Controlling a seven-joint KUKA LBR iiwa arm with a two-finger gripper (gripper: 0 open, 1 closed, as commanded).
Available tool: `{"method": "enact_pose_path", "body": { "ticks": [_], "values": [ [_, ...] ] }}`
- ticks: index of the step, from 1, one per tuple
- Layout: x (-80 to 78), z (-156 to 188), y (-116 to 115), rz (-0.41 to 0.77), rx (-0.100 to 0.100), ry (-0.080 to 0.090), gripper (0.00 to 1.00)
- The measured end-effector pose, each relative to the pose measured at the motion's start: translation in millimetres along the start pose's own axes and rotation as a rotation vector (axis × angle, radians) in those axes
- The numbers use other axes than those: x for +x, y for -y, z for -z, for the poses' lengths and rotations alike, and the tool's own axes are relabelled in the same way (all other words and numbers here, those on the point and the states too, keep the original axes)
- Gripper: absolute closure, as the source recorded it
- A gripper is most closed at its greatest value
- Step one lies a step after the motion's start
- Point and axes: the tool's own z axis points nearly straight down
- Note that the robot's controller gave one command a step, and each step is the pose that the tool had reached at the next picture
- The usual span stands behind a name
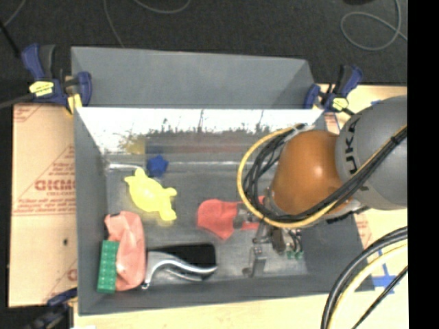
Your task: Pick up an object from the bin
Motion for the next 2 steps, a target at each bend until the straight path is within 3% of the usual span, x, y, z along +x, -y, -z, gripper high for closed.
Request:
{"method": "enact_pose_path", "body": {
  "ticks": [1,2],
  "values": [
    [-1.9,4.3,0.0,0.000,0.000,0.008,0.00],
    [-22.2,-20.6,-17.4,-0.059,0.000,0.013,0.00]
  ]
}}
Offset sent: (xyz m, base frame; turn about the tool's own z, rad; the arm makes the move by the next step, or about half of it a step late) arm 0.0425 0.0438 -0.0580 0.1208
